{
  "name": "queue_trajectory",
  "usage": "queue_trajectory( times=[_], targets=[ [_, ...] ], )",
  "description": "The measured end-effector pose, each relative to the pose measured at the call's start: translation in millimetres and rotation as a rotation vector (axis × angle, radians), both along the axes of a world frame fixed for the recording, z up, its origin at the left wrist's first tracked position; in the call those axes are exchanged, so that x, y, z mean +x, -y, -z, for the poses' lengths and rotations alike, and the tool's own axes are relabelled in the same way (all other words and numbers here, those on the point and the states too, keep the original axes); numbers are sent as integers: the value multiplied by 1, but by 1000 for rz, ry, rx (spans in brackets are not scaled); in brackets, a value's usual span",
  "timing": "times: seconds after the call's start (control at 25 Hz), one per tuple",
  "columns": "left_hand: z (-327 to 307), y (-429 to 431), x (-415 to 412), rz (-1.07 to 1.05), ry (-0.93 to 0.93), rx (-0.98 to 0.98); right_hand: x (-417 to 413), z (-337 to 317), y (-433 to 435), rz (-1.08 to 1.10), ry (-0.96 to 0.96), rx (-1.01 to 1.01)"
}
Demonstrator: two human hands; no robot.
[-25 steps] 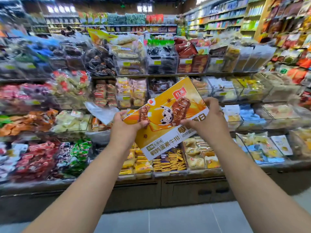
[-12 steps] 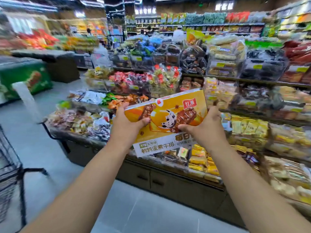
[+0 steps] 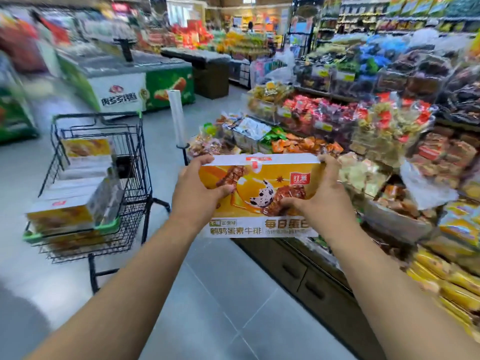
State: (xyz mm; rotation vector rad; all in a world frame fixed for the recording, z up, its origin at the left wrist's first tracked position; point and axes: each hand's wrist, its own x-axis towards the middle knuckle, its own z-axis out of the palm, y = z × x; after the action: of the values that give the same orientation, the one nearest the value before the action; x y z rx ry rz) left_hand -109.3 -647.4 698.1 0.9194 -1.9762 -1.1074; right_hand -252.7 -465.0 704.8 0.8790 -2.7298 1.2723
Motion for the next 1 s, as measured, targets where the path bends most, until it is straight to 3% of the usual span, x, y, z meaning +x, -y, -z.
queue_trajectory(
  times=[0.44,0.68,1.0],
  targets=[
    [2,130,49,-392,134,-79,-13,12,198,-396,-33,-39],
    [13,195,104,-571,166,-45,25,23,303,-607,14,-18],
    [32,335,184,-641,235,-59,101,45,461,-668,29,24]
  ],
)
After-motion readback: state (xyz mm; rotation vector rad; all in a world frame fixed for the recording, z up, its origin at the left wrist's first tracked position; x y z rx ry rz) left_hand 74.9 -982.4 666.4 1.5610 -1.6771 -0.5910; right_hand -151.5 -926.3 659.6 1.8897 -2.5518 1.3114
